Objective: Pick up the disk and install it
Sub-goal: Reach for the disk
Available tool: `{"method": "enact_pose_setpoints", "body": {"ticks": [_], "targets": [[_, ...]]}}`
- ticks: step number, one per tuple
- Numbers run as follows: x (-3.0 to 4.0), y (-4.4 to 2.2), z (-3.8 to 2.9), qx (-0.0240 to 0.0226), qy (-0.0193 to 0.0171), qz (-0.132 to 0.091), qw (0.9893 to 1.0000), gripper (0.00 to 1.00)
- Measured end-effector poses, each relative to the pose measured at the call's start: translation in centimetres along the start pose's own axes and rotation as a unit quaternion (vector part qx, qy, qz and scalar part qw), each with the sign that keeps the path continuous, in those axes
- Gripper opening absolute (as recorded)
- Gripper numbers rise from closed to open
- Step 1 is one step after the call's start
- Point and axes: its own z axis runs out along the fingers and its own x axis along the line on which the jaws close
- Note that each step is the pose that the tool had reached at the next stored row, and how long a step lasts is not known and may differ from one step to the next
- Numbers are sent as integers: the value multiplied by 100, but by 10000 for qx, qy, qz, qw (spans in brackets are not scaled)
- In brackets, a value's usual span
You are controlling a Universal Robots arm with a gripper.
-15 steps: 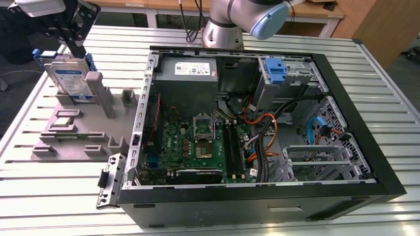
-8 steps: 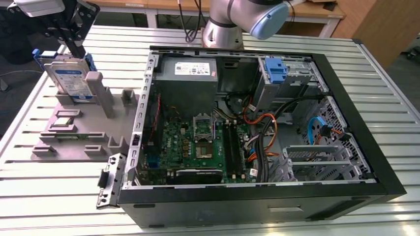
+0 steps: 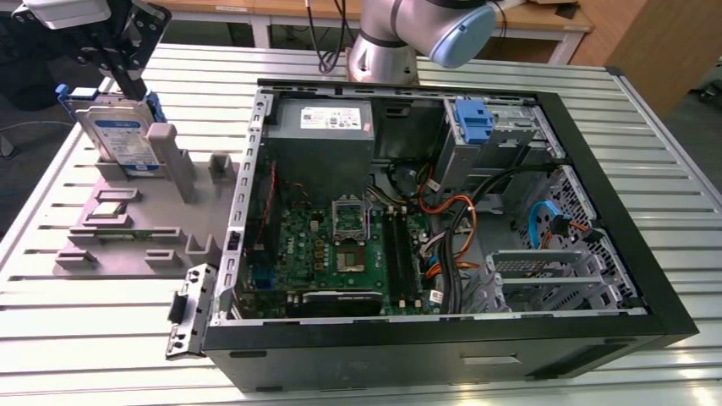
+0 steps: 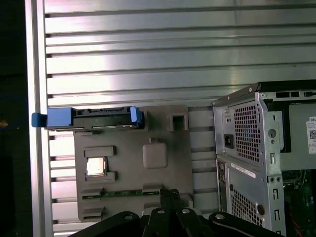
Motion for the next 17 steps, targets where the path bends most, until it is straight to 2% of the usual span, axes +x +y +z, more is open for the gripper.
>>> {"method": "enact_pose_setpoints", "body": {"ticks": [17], "targets": [[33,-3,-1,0,0,0,10000,11]]}}
